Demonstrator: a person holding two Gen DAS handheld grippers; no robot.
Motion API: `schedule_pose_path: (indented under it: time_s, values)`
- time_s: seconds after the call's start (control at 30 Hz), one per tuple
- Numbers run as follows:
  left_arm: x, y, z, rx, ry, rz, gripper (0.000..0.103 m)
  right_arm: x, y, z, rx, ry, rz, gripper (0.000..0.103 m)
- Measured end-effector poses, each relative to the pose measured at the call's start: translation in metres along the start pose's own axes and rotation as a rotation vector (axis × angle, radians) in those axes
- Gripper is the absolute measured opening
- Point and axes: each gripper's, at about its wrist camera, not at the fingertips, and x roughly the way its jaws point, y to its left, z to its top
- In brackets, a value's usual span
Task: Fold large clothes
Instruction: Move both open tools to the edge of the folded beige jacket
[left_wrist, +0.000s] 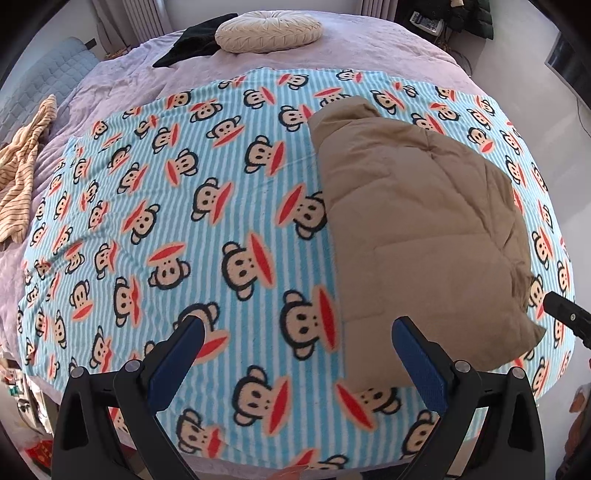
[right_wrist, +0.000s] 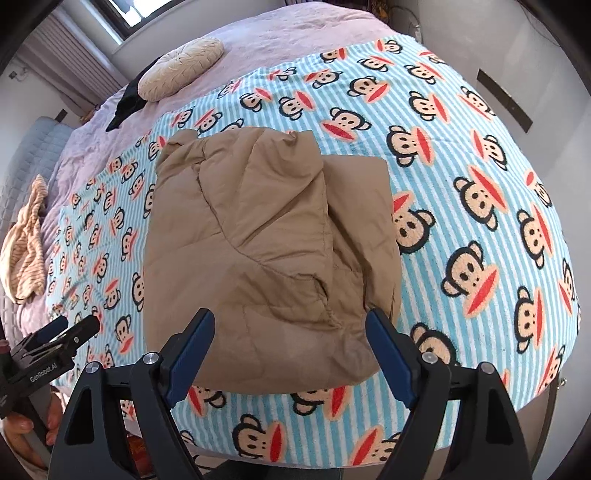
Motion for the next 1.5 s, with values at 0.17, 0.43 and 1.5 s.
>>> schedule_pose_path:
  time_s: [0.17,0.43,1.5]
  values:
    - [-0.008,0.014,-0.009,-0.006,-0.008,-0.006,0.102,-0.001,0.008,-0.018,0.021,-0.012,-0.007,0.086]
    - [-0.014,0.025,-0.014,-0.007,-0.009,-0.042,0.102,-0.009,0.021,-0.033,0.031,0.0,-0.003,0.086]
    - [0.028,-0.026,0.028,0.017,0.104,-0.006,0.102,0.025,-0.035,0.035,0.01,0.136,0.051,0.086]
